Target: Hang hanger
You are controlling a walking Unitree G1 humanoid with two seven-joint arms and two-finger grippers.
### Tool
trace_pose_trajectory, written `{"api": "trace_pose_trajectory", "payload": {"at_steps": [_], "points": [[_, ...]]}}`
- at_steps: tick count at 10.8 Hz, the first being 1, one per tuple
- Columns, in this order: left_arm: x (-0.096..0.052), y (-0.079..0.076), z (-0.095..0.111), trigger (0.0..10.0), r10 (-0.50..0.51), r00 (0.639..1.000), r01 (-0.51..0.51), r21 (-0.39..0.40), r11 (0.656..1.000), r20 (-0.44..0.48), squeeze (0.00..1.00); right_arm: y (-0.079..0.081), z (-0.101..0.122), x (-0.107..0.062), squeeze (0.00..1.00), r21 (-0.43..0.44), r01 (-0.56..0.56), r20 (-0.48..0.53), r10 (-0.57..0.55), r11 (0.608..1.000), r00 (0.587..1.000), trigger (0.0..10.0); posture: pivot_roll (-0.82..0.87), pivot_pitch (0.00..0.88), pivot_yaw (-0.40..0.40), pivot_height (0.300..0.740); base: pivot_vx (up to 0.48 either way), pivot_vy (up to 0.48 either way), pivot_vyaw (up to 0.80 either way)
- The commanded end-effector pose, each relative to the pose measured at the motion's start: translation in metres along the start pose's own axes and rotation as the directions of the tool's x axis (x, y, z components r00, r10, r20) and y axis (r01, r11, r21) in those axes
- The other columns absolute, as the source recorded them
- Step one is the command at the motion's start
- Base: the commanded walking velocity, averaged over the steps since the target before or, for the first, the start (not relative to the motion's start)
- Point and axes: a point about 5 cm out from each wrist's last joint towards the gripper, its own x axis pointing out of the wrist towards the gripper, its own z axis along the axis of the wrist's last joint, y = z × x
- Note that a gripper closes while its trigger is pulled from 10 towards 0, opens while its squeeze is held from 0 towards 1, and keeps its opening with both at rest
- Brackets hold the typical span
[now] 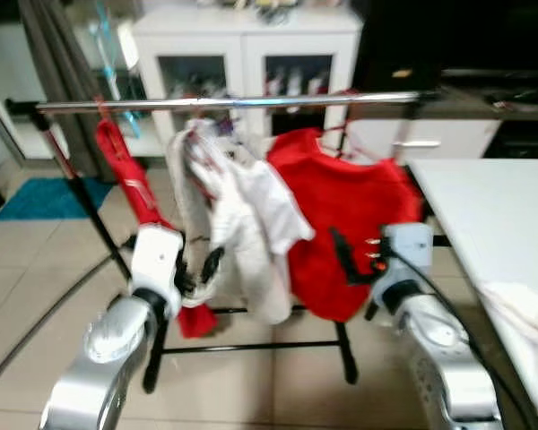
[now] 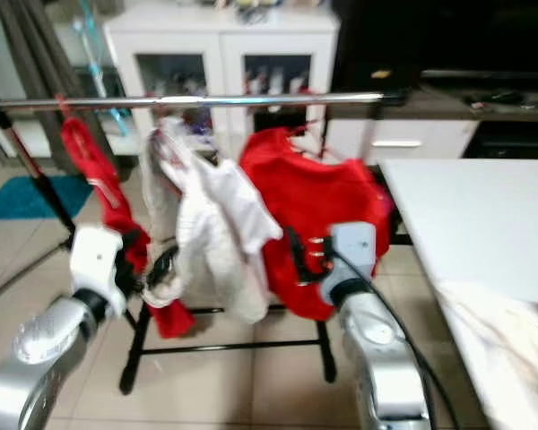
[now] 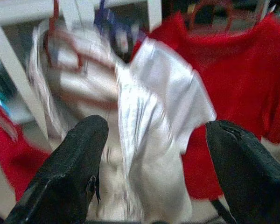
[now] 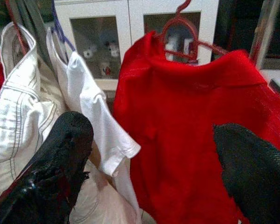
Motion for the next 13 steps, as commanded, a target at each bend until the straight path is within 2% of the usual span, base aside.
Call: {"api": "trace_pose_trajectory", "payload": {"at_steps": [1,3,4,5,7,10,13], "points": [[0.000,0.005,0.001,10.0,0.019,1.000,-0.019,-0.017,1.000,0.011,0.00,0.008,0.005,0.003,1.00,0.017,-0.028,0.022,0.027,0.999,0.999,10.0,0.02,0.000,0.055,0.740,0.000,0.000,0.00],[0.003,0.003,0.001,10.0,-0.009,1.000,0.011,-0.058,0.998,0.024,0.00,-0.003,0.008,0.002,1.00,0.005,0.024,0.030,-0.024,1.000,0.999,10.0,0.00,0.000,0.054,0.740,0.000,0.000,0.00],[0.006,0.001,0.004,10.0,-0.011,0.999,0.013,-0.072,0.997,0.037,0.00,-0.009,0.012,0.003,1.00,0.003,0.041,0.041,-0.041,0.999,0.998,10.0,0.00,0.000,0.055,0.740,0.000,0.000,0.80],[0.014,-0.012,0.015,10.0,-0.060,0.995,0.071,-0.131,0.989,0.084,0.00,-0.015,0.025,0.009,1.00,-0.029,0.002,0.064,0.000,1.000,0.998,10.0,0.01,0.000,0.046,0.740,0.270,0.000,0.80],[0.015,-0.014,0.014,10.0,-0.099,0.993,0.106,-0.099,0.989,0.068,0.00,-0.014,0.029,0.015,1.00,0.030,0.021,0.072,-0.023,0.999,0.997,10.0,0.03,0.000,0.036,0.740,0.313,0.000,0.00],[0.000,0.001,0.008,10.0,-0.063,0.998,0.064,-0.093,0.994,0.021,0.00,-0.004,0.021,0.012,1.00,0.015,-0.024,0.045,0.023,1.000,0.999,10.0,0.05,0.000,0.010,0.740,0.360,0.000,0.00],[0.002,0.011,0.012,10.0,-0.012,0.999,0.015,-0.075,0.997,0.041,0.00,-0.004,0.016,0.018,1.00,0.066,0.014,0.043,-0.016,0.998,0.999,10.0,0.09,0.000,0.003,0.740,0.391,0.000,0.14]]}}
